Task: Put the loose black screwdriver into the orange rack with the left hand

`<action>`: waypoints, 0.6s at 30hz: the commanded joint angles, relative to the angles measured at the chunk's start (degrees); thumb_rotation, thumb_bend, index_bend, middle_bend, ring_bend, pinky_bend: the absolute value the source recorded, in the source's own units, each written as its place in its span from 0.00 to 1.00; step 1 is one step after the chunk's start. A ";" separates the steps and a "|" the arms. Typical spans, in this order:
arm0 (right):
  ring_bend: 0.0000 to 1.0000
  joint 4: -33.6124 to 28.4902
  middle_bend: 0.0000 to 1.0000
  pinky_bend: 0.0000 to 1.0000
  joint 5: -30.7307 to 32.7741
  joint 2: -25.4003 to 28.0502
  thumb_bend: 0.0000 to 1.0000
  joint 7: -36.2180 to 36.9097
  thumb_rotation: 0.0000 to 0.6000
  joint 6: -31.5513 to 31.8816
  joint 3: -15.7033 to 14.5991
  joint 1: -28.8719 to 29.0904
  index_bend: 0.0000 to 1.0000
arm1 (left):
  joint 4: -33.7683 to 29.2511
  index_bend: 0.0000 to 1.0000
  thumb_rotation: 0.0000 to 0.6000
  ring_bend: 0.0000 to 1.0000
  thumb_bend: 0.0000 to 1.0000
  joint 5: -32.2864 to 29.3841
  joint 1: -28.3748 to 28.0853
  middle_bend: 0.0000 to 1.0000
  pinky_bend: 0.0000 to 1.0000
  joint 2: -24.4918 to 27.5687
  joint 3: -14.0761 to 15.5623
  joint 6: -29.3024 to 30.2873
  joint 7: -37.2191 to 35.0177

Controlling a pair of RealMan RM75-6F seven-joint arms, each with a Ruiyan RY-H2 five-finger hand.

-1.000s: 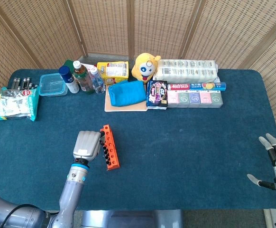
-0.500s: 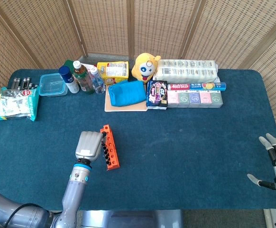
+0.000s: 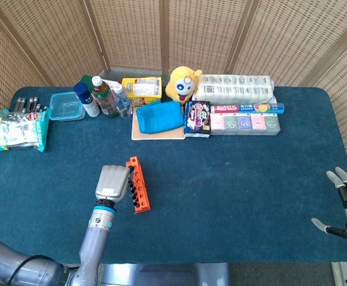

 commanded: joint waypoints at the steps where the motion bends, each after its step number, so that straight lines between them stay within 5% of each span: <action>1: 0.00 0.01 0.00 0.02 0.00 0.01 0.00 0.02 1.00 0.00 0.01 0.00 0.05 | 0.07 0.52 1.00 1.00 0.43 -0.15 -0.04 1.00 1.00 -0.07 0.08 0.10 0.25; 10: 0.00 0.00 0.00 0.02 0.04 0.06 0.00 0.11 1.00 0.04 0.04 -0.02 0.05 | 0.00 0.31 1.00 1.00 0.40 -1.12 -0.32 1.00 1.00 -0.22 0.02 0.03 1.01; 18: 0.00 0.01 0.00 0.02 0.04 0.14 0.01 0.41 1.00 0.09 0.06 -0.06 0.05 | -1.30 0.25 1.00 1.00 0.39 -0.45 -0.13 1.00 1.00 0.50 -0.44 0.32 0.04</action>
